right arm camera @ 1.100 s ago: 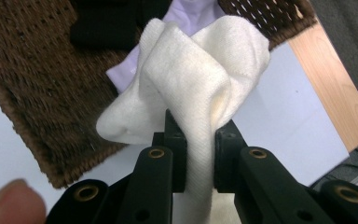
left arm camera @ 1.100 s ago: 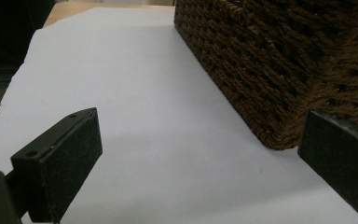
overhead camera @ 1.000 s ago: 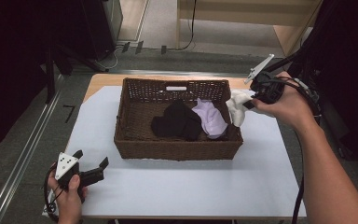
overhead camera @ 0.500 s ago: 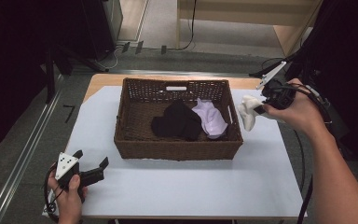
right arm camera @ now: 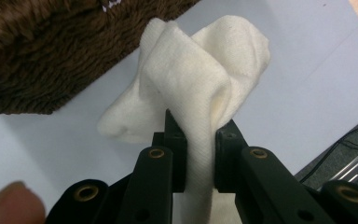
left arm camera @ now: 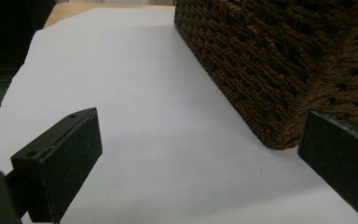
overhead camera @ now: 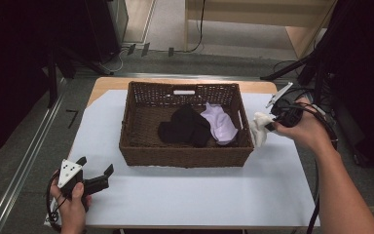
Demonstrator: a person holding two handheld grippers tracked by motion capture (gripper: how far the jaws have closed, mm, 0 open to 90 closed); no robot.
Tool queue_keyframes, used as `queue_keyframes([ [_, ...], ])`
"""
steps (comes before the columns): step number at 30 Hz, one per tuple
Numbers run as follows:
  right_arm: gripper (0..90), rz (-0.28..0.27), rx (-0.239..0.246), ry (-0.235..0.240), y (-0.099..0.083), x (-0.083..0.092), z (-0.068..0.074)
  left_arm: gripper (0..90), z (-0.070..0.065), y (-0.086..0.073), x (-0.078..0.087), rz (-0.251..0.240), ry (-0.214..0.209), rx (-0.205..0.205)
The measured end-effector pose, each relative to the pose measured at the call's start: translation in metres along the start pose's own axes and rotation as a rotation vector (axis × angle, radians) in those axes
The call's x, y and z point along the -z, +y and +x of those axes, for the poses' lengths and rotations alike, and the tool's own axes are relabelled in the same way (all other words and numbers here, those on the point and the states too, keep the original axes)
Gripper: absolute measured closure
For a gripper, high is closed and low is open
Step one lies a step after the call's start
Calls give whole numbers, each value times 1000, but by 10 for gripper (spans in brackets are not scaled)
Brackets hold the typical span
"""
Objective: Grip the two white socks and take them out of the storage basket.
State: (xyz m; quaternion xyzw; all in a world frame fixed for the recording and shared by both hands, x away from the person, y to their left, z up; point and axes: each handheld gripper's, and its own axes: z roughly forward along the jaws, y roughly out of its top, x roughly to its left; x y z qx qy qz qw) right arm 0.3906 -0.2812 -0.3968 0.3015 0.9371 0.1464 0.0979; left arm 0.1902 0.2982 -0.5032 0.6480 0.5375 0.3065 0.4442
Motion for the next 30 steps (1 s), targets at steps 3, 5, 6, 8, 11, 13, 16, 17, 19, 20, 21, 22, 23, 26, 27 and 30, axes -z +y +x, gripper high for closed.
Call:
queue_keyframes([
  [3, 789, 7, 15, -2, -3, -8, 1, 4, 0, 0, 0, 1, 0, -1],
  [5, 787, 9, 9, 10, -6, -13, 2, 4, 0, 0, 0, 1, 0, -1],
  [6, 786, 13, 11, 13, -7, -15, 2, 4, 0, 0, 0, 1, 0, 1],
  [8, 785, 16, 10, 19, -10, -19, 3, 4, 0, 0, 0, 1, 0, 1],
  [11, 785, 23, 0, 23, -15, -26, 4, 4, 0, 0, 0, 1, 0, 1],
  [13, 783, 35, -3, 23, -18, -30, 4, 4, 0, 0, 0, 0, 1, 2],
  [16, 774, 38, -9, 23, -23, -36, 4, 4, 0, 0, 0, 0, 1, 2],
  [17, 764, 34, -14, 27, -24, -38, 4, 4, 0, 0, 0, 0, 1, 2],
  [19, 725, 31, -12, 27, -27, -40, 4, 4, 0, 0, 0, 0, 1, 1],
  [20, 704, 34, -10, 22, -28, -41, 5, 4, 0, 0, 0, 0, 1, 1],
  [21, 692, 32, -10, 12, -28, -42, 5, 4, 0, 0, 0, 0, 1, 0],
  [22, 689, 25, -9, 11, -29, -42, 5, 4, 0, 0, 0, 0, 1, 0],
  [23, 679, 24, -7, 11, -30, -42, 5, 4, 0, 0, 0, 0, 1, 0],
  [26, 615, 26, -10, -2, -31, -42, 7, 4, 0, 0, 0, 0, 2, 0],
  [27, 589, 28, -10, -7, -32, -42, 8, 4, 0, 0, 0, 0, 2, -1],
  [30, 526, 19, -16, -39, -34, -38, 8, 4, 0, 0, 0, -1, 3, 1],
])
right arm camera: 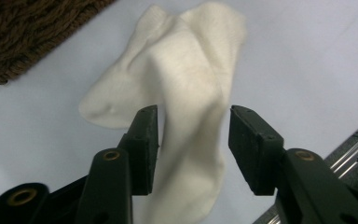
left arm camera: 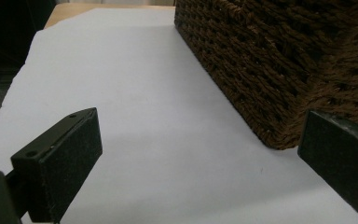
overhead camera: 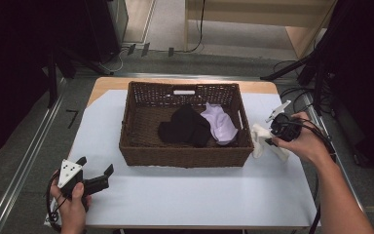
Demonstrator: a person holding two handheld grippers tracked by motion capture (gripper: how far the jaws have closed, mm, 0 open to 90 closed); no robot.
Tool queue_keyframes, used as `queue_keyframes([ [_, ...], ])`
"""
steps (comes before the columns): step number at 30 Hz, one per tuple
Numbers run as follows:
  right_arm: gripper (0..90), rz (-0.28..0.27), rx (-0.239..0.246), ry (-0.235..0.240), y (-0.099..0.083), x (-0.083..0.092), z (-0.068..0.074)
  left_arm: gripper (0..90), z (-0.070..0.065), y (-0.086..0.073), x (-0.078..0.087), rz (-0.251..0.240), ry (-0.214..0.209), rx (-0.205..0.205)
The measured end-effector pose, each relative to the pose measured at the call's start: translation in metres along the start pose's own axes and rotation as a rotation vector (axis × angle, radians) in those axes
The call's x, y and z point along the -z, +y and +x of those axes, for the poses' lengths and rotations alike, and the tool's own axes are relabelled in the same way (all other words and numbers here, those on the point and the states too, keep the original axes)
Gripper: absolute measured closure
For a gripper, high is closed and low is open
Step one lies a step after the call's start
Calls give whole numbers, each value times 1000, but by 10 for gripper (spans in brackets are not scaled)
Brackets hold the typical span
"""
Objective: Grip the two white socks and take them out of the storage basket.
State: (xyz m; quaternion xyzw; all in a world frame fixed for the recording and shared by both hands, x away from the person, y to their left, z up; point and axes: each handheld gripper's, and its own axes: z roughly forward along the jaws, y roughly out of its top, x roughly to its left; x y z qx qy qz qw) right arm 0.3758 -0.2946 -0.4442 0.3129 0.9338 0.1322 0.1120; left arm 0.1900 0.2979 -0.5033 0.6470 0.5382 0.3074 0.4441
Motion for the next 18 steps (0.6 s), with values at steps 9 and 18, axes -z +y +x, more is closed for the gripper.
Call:
queue_keyframes([
  [9, 478, -11, -28, 10, -14, 9, -2, 4, 0, 0, 0, 3, -1, 0],
  [18, 475, -33, -6, 18, -24, 4, 17, 4, 1, 0, 0, -3, -2, 8],
])
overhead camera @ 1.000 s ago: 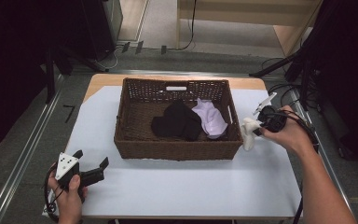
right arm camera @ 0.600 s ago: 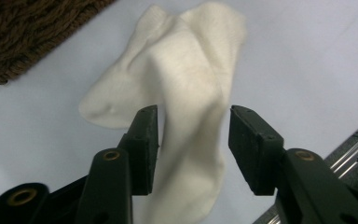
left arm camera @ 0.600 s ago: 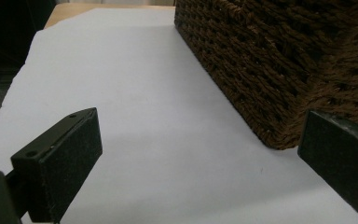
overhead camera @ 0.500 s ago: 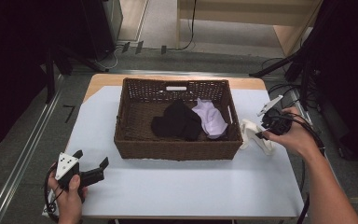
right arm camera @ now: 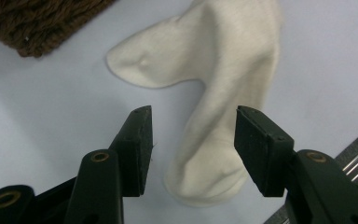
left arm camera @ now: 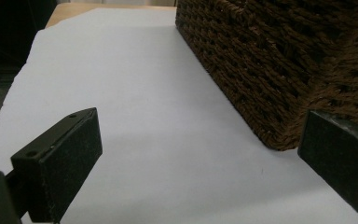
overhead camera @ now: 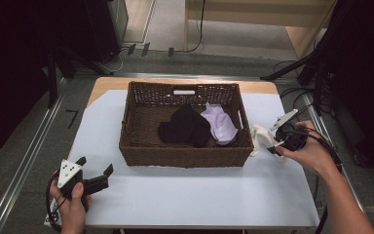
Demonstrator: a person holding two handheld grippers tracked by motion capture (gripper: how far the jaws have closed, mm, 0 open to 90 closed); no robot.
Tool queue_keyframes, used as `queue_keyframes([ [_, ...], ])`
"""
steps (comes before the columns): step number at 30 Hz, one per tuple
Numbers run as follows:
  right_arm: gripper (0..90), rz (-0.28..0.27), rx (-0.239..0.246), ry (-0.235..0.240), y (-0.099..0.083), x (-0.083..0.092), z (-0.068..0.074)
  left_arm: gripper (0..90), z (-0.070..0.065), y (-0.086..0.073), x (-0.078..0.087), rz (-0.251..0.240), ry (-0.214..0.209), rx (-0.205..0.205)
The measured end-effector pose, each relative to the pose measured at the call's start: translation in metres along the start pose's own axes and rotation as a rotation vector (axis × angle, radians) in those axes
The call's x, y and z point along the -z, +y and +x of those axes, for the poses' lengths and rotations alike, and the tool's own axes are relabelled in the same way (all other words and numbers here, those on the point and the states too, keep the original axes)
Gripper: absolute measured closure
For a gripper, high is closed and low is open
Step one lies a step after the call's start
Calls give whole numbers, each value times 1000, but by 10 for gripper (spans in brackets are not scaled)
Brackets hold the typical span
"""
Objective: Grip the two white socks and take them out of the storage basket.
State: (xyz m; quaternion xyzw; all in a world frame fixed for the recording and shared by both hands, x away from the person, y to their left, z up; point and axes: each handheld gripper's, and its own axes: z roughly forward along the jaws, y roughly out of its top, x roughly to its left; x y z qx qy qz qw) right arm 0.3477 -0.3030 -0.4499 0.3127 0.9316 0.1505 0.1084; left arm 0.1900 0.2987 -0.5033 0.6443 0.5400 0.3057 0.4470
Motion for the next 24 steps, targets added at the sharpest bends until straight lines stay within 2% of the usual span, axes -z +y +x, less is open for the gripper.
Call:
queue_keyframes([
  [10, 458, -21, -6, 26, -23, 0, 21, 4, 0, 0, 0, -2, -1, 1],
  [17, 369, -41, -26, 34, -40, -1, 34, 4, 0, 0, 0, 2, 0, -2],
  [20, 328, -73, -39, 31, -49, -1, 40, 4, 0, 0, 0, 1, 0, -2],
  [24, 264, -133, -80, 44, -62, -2, 46, 4, 0, 0, 0, 4, 0, -4],
])
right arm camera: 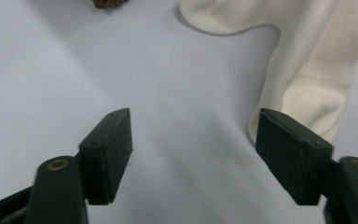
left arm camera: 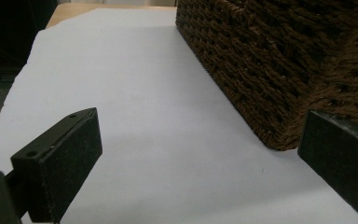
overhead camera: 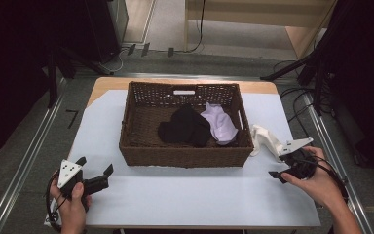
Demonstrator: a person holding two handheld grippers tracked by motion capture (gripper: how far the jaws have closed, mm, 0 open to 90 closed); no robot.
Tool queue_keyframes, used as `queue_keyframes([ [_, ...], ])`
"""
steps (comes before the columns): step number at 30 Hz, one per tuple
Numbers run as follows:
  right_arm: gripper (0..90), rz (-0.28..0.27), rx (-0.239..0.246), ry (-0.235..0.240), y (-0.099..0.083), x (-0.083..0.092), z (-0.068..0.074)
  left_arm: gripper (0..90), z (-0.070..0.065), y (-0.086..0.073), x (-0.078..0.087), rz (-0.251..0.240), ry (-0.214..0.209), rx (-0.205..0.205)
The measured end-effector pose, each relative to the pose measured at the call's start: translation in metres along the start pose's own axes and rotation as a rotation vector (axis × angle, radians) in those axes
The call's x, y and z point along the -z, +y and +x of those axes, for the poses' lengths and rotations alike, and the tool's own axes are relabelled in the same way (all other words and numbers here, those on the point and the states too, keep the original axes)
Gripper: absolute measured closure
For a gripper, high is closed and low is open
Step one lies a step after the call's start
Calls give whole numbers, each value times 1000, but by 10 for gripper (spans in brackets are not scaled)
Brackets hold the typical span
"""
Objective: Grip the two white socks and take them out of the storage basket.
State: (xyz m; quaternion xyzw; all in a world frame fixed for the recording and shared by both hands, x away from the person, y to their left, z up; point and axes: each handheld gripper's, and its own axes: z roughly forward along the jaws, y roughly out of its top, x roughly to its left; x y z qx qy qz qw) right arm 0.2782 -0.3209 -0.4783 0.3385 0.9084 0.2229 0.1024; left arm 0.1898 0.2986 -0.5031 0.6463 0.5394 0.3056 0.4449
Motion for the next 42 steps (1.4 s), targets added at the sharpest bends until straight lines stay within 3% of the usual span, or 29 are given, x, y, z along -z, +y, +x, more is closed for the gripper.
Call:
queue_keyframes([
  [6, 187, -78, -58, -39, -22, -3, 8, 4, 0, 0, 0, -1, 4, -3],
  [13, 169, -265, -227, 2, -55, -3, 8, 4, 0, 0, 0, -1, 8, -4],
  [20, 143, -430, -328, -23, -85, -3, 16, 4, 0, 0, 0, -1, 7, -3],
  [24, 143, -515, -350, -80, -94, 1, 23, 4, 0, 0, 0, -3, 1, 5],
  [29, 143, -553, -381, -89, -99, 0, 21, 4, 0, 0, -1, 3, -2, 2],
  [35, 143, -519, -339, -115, -96, -4, 26, 4, 0, 0, -1, 3, 4, -6],
  [42, 143, -513, -350, -121, -96, -4, 25, 4, -1, 0, -1, 4, 2, -7],
])
